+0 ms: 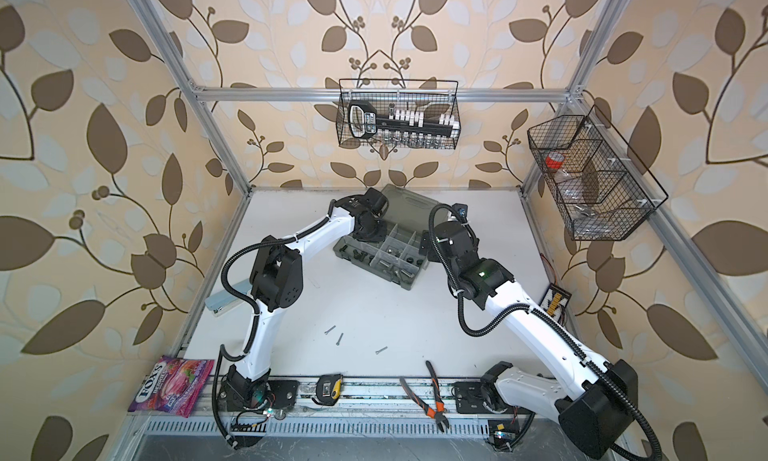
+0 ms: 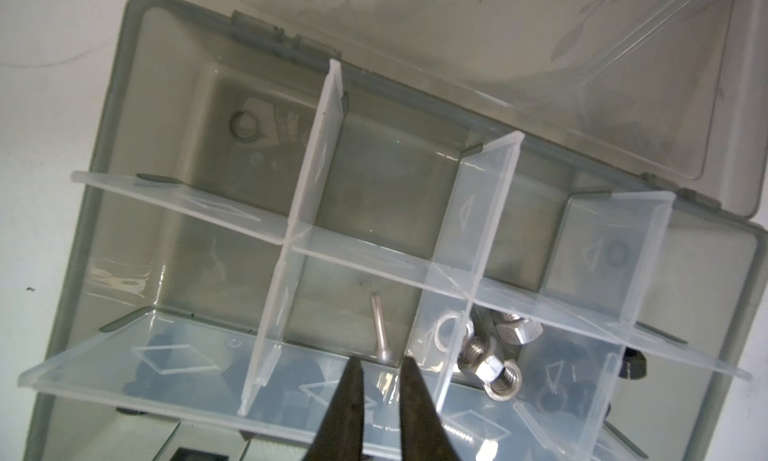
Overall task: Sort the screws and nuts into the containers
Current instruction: 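Open the left gripper to drop the screw into a box compartment, then move the left gripper back to the remaining thin silver screws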
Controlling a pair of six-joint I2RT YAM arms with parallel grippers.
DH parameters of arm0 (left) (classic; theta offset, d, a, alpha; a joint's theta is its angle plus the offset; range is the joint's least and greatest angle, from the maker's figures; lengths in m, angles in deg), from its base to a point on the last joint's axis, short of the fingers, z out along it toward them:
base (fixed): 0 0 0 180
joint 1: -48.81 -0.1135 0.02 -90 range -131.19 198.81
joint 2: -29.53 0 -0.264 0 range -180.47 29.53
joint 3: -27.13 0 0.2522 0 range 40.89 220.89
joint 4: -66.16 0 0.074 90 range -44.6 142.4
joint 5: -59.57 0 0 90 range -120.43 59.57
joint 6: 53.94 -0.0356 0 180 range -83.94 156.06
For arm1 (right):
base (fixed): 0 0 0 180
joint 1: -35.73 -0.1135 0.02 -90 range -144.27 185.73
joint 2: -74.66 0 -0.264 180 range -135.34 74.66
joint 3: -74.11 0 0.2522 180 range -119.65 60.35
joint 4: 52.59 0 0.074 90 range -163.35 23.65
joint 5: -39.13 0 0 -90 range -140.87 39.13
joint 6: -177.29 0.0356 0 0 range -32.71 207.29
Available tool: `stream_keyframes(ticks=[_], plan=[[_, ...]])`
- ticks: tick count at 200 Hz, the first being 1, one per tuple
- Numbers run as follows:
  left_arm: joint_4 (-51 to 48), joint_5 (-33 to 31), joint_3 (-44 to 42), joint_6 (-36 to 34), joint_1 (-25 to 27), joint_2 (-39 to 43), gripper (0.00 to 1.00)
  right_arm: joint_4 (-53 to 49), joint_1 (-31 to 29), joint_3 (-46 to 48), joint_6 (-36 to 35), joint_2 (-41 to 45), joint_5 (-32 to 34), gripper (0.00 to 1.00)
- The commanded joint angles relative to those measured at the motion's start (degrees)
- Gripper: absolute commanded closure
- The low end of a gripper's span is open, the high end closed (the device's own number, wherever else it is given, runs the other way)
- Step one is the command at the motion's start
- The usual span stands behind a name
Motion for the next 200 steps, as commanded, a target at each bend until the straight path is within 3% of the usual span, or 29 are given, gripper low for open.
stream_keyframes(ticks=[1, 42, 70, 117, 166, 200], plan=[[-1.0, -0.5, 2.2, 0.0, 0.1, 1.1, 0.77, -0.7, 0.2, 0.9, 0.3, 0.6, 0.7, 0.0], [-1.7, -0.4, 0.5, 0.3, 0.1, 5.9, 0.75, -0.7, 0.1, 1.0, 0.3, 0.7, 1.0, 0.0], [0.0, -0.4, -5.6, 1.3, 0.2, 13.2, 0.72, -0.7, 0.2, 1.0, 0.3, 0.3, 1.0, 0.0], [5.3, -1.2, -25.1, 1.8, 0.2, 29.4, 0.67, -0.5, 0.1, 1.1, 0.1, -0.1, 1.0, 0.0], [3.5, -5.2, -47.3, 3.0, 0.4, 43.6, 0.66, -0.1, 0.1, 1.1, -0.2, -0.5, 1.5, 0.0], [1.5, -5.4, -58.3, 6.2, 2.6, 52.4, 0.68, 0.1, 0.2, 1.1, -0.1, -1.0, 2.0, 0.0]])
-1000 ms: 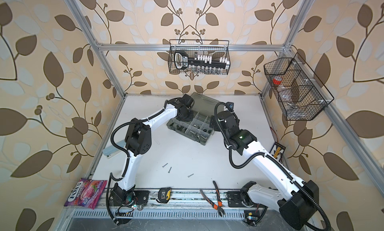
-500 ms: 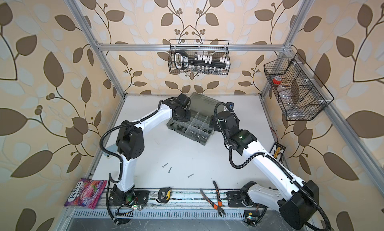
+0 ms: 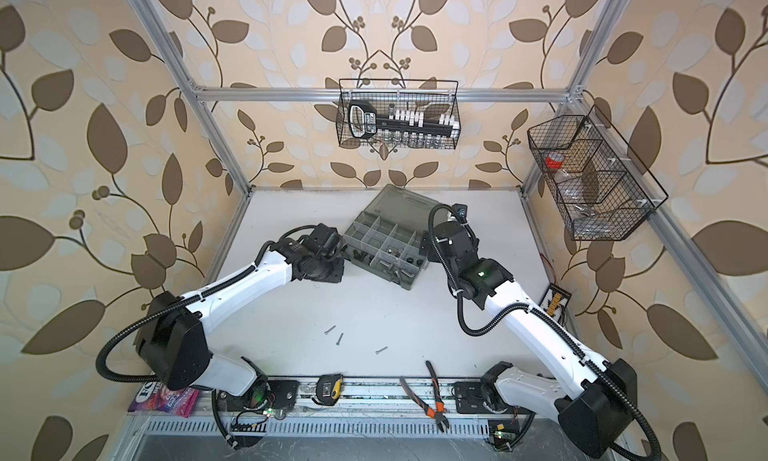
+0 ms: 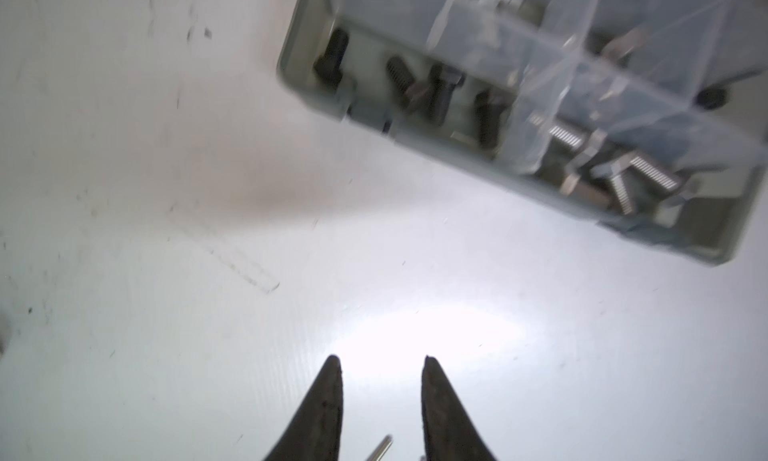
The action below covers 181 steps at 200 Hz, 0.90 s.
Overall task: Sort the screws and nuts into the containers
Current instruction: 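Move the left gripper back to the remaining thin silver screws, then lower the left gripper and close it on another thin silver screw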
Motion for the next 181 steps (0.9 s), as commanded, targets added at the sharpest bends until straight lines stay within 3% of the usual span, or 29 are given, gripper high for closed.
stream_keyframes(ticks=[1, 58, 181], plan=[[-2.2, -1.8, -5.2, 3.3, 2.2, 6.4, 0.68, 0.0, 0.1, 1.0, -0.1, -0.6, 1.6, 0.0], [3.5, 6.5, -17.3, 8.7, 5.6, 11.3, 0.64, 0.2, 0.1, 0.8, 0.4, -1.0, 1.0, 0.0], [3.8, 5.0, -18.4, 8.8, 9.3, 1.6, 0.69, 0.2, 0.2, 2.1, 1.3, 0.5, 2.8, 0.0]])
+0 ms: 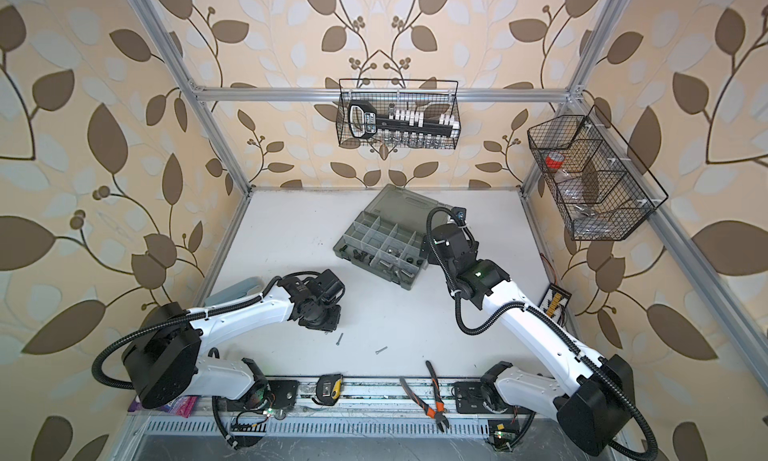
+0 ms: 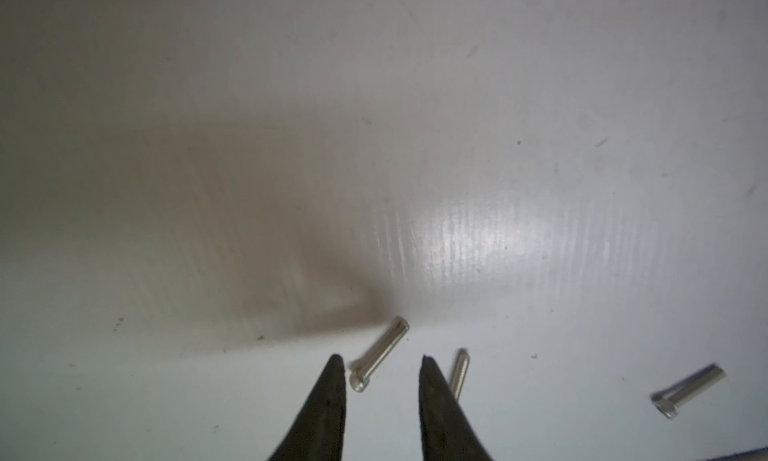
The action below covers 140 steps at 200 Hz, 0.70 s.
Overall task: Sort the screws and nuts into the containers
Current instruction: 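Lower the left gripper and close it on another thin silver screw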
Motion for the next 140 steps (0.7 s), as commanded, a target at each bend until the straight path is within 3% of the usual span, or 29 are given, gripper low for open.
stream_keyframes(ticks=[1, 140], plan=[[0.1, -0.4, -0.3, 0.6, 0.8, -1.2, 0.69, 0.0, 0.1, 0.6, 0.7, 1.0, 1.8, 0.01], [0.8, 0.6, -0.5, 0.5, 1.7, -5.7, 0.76, -0.1, 0.1, 0.6, 1.2, 0.3, 2.6, 0.0]])
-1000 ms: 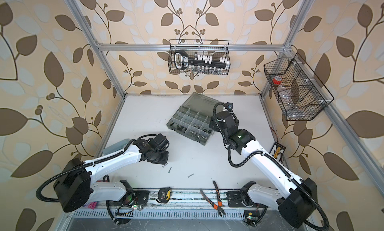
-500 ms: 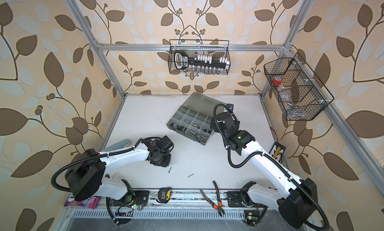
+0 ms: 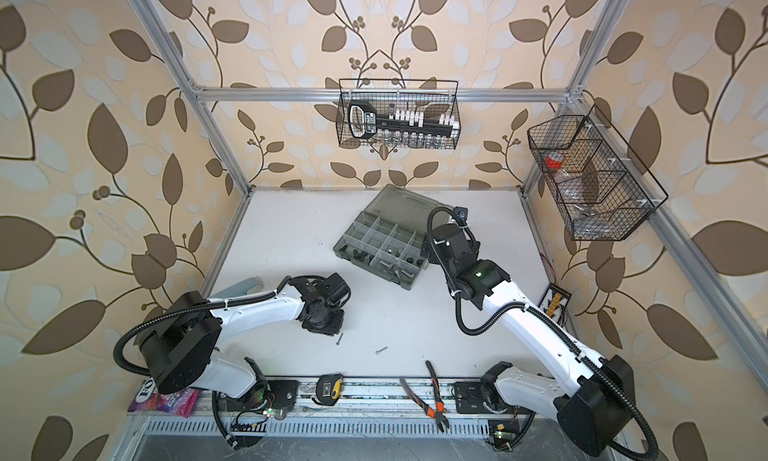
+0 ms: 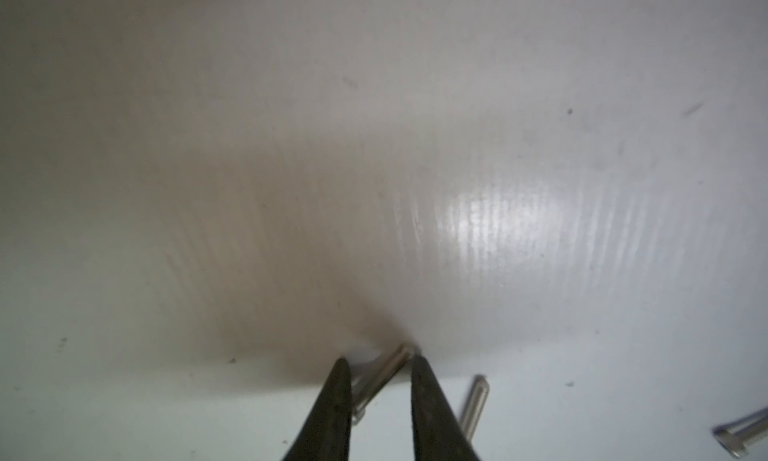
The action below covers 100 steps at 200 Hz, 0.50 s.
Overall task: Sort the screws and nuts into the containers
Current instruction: 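Lower the left gripper and close it on another thin silver screw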
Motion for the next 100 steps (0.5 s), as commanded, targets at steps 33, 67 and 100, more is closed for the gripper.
stream_keyframes(ticks=[33, 67, 100], plan=[[-0.3, 0.1, -0.3, 0.5, 0.6, -2.2, 0.84, -0.1, 0.2, 0.5, 0.8, 0.4, 1.4, 0.0], [-0.4, -0.4, -0.1, 0.7, 0.6, -2.1, 0.94, -0.1, 0.2, 0.6, 1.0, 0.4, 1.5, 0.0], [-0.4, -0.6, 0.5, 1.0, 0.6, -2.2, 0.99, -0.1, 0.3, 0.6, 1.0, 0.3, 1.5, 0.0]])
